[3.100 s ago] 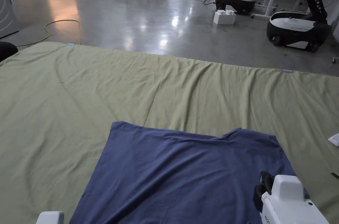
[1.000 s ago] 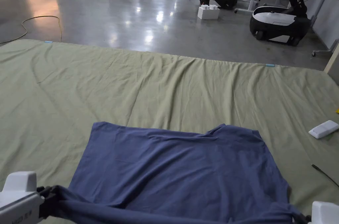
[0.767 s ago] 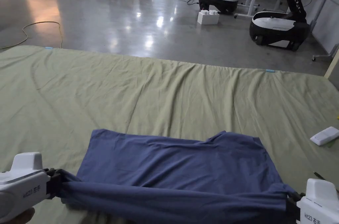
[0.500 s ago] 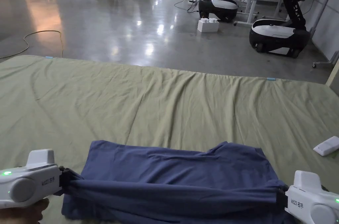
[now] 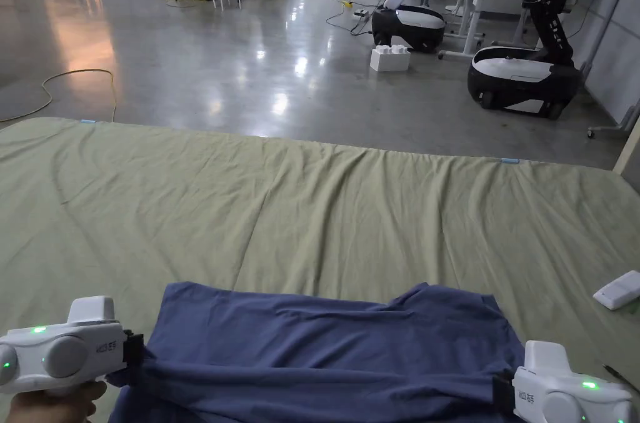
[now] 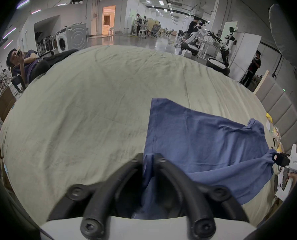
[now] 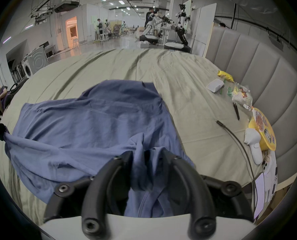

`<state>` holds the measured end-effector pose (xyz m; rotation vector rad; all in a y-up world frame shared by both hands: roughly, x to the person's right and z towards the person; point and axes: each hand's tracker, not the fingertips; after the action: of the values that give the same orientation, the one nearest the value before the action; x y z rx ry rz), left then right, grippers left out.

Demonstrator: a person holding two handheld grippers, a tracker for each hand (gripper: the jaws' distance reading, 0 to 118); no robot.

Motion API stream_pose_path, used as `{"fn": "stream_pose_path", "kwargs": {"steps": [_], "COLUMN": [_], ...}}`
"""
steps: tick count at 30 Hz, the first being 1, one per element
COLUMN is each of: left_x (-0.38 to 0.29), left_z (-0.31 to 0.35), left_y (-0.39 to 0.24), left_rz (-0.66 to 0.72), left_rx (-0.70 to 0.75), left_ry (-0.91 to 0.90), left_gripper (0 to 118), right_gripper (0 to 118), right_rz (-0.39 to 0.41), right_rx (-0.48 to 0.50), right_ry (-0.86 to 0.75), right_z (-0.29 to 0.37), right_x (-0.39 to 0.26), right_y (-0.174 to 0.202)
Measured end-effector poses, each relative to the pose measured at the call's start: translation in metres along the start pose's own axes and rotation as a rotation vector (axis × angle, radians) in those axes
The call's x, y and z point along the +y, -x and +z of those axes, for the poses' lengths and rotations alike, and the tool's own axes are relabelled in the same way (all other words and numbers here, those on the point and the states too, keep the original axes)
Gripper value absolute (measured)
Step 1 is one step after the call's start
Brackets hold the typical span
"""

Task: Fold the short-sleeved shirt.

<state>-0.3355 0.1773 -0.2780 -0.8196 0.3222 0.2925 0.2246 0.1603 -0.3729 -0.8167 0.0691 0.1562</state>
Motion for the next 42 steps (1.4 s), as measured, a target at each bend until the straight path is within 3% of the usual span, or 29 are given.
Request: {"fn": "stream_pose_path", "kwargs": {"steps": [2, 7, 16, 17, 18, 20, 21, 24, 32, 42], "left_x": [0.002, 0.004, -0.01, -0.015, -0.019, -0.024, -0.028, -0.035, -0.047, -0.057], "left_z": [0.008, 0.06, 0.137, 0.144, 0.15, 0.158, 0.164, 0.164, 0.162, 0.078], "left_y": [0.001, -0.015, -0.049, -0.053, -0.057, -0.065, -0.072, -0.07, -0.054, 0.007], "left_rz": [-0.014, -0.071, -0.171, -0.187, -0.204, -0.23, -0.232, -0.22, -0.186, -0.102], "left_rx": [-0.006, -0.069, -0.065, -0.069, -0.066, -0.054, -0.038, -0.039, -0.036, -0.039], "left_ry": [-0.067, -0.19, -0.485, -0.518, -0.547, -0.584, -0.591, -0.629, -0.593, -0.168], "left_gripper": [61, 63, 61, 58, 50, 21, 8, 4, 1, 1], "right_gripper": [61, 65, 63, 56, 42, 16, 9, 2, 2, 2], "right_rz": [-0.002, -0.035, -0.059, -0.06, -0.05, -0.031, -0.025, -0.042, -0.057, -0.024], "right_rx": [0.006, 0.016, -0.011, -0.013, -0.01, -0.009, -0.006, 0.009, 0.003, 0.036], "right_ry": [-0.065, -0.251, -0.619, -0.632, -0.665, -0.697, -0.711, -0.702, -0.698, -0.62], "right_z": [0.013, 0.06, 0.148, 0.155, 0.163, 0.173, 0.178, 0.185, 0.187, 0.177], "right_x": [0.002, 0.011, 0.019, 0.018, 0.018, 0.015, 0.013, 0.009, -0.002, -0.005], "right_y": [0.0, 0.009, 0.05, 0.054, 0.058, 0.064, 0.067, 0.072, 0.07, 0.064]}}
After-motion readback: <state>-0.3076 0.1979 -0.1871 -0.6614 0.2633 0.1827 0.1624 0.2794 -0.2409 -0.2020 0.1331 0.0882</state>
